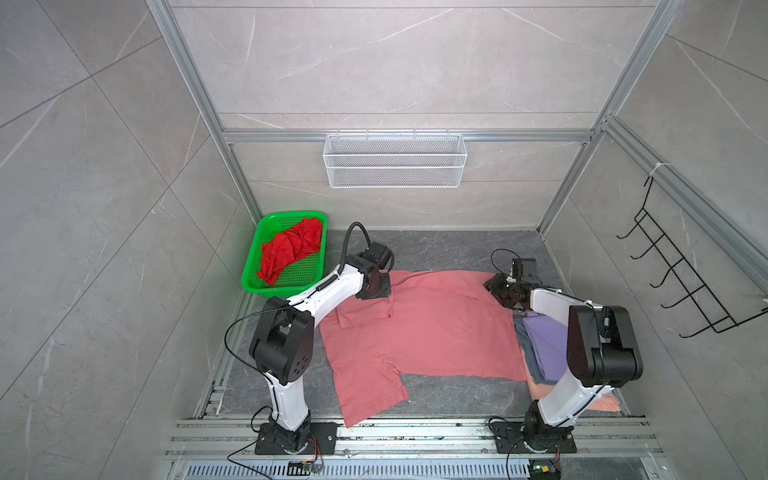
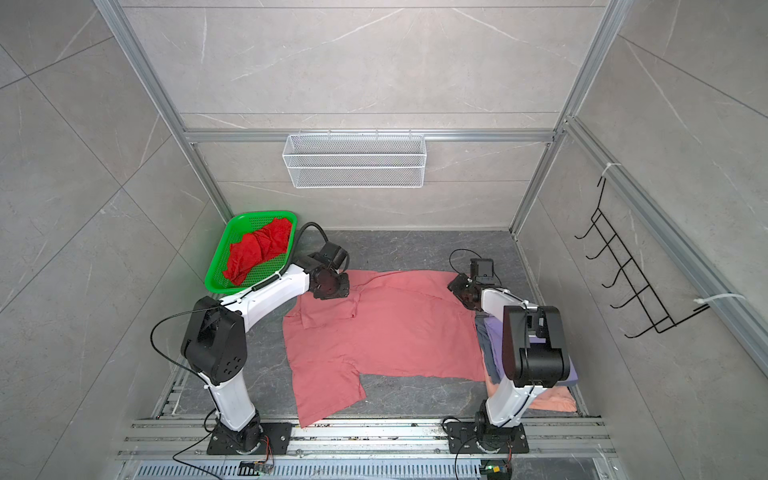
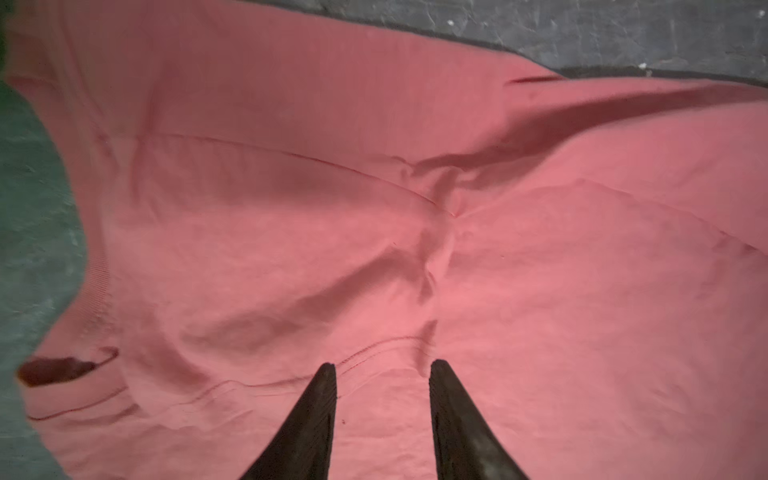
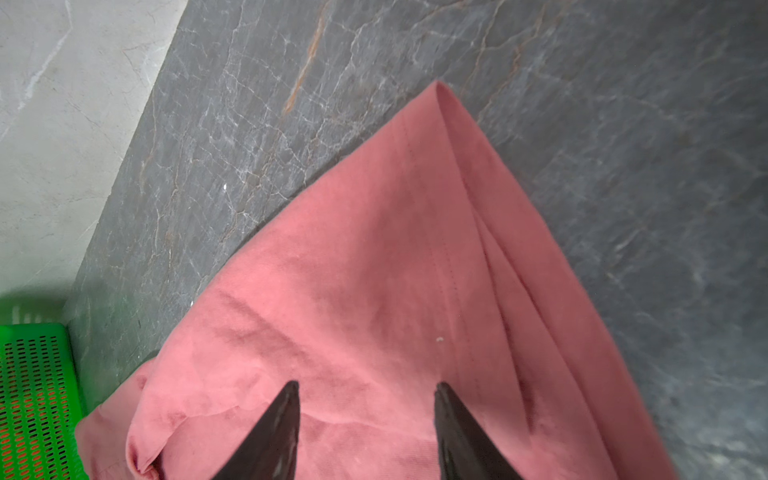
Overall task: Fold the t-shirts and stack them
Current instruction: 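Move both open grippers inward over the middle of the shirt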
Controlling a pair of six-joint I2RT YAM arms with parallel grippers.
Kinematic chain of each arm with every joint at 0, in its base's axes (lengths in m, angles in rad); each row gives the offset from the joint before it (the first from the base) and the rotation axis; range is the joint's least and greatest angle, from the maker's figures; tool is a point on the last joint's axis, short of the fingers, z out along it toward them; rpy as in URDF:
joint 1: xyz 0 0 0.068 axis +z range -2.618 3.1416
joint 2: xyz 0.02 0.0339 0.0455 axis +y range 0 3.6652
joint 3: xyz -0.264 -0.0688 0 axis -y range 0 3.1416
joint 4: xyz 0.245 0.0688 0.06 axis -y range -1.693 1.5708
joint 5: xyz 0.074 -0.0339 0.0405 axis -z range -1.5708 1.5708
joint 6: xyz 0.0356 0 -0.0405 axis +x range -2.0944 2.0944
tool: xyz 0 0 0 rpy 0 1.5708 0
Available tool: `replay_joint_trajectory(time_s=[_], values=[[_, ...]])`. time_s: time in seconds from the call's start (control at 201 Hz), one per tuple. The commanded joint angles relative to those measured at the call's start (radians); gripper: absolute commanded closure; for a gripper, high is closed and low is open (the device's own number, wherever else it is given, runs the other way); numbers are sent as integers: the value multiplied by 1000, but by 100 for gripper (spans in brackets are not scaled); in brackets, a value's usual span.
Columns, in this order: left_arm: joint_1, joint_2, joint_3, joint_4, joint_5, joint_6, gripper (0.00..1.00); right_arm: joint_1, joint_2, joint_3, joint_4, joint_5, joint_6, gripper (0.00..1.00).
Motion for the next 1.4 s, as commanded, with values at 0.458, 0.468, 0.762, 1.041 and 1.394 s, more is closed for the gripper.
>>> replay_joint_trajectory(time_s=[0.458, 0.468, 0.762, 1.041, 1.394], values=[[154, 127, -65, 208, 94, -70, 53, 50, 115, 97, 21, -9, 16, 48], [155, 129, -65, 208, 93, -73, 53, 51, 120, 101, 21, -7, 16, 48], [201, 227, -61, 238, 101, -117, 53, 61, 289, 314, -202, 135, -15, 49], [265, 411, 152, 205, 163, -50, 53, 44, 474, 552, -224, 117, -8, 50], [311, 557, 429, 227, 287, 34, 53, 41, 689, 947, -206, 16, -102, 52]])
